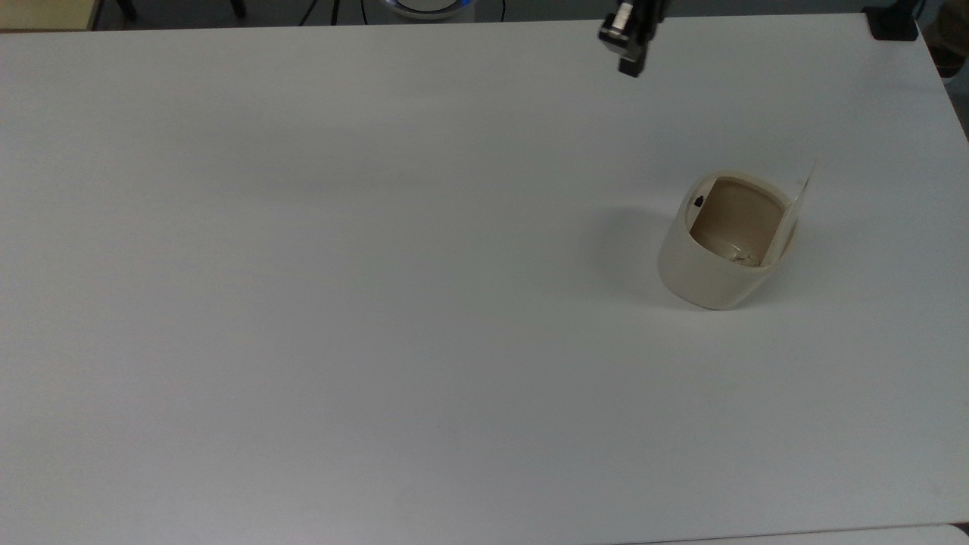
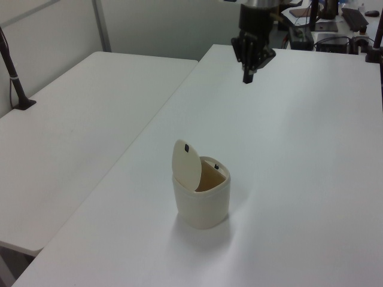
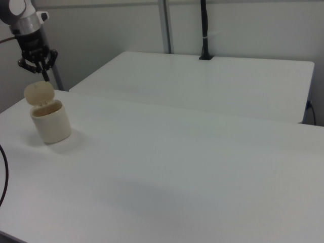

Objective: Close the trash bin
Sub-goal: 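Move the gripper over toward the open lid of the cream bin, then lower the gripper behind the raised lid of the bin, then push the lid down over the bin opening with the gripper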

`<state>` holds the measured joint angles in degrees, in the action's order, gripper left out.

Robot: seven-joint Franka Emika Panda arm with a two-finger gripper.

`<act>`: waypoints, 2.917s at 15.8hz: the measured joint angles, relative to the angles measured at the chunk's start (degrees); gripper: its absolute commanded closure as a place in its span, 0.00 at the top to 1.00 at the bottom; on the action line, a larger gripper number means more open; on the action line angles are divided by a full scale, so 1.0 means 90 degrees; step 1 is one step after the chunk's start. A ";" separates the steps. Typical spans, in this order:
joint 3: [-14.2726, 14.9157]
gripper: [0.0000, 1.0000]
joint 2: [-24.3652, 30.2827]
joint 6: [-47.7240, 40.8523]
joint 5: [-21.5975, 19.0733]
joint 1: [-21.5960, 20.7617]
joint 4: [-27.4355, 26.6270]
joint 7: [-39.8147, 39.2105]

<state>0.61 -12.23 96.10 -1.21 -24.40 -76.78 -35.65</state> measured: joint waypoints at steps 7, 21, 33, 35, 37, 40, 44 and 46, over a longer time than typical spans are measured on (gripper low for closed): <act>-0.0055 0.00 -0.0748 0.1620 -0.0110 -0.0751 0.0327 0.0937; -0.0375 0.00 -0.1625 0.3573 -0.0110 -0.0985 0.0632 0.1586; -0.0233 0.00 -0.1953 0.3125 -0.0110 -0.0989 0.0851 0.1635; -0.0214 0.00 -0.1954 0.3032 -0.0110 -0.0981 0.0824 0.1638; -0.0202 0.00 -0.1955 0.2983 -0.0110 -0.0960 0.0784 0.1638; -0.0194 0.00 -0.1955 0.2701 -0.0110 -0.0952 0.0743 0.1610; -0.0186 0.00 -0.1955 0.2373 -0.0236 -0.0920 0.0569 0.1387; -0.0174 0.00 -0.1947 0.2370 -0.0277 -0.0879 0.0436 0.1264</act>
<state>-0.96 -29.76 117.42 -3.71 -32.30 -72.86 -24.27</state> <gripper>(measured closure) 0.991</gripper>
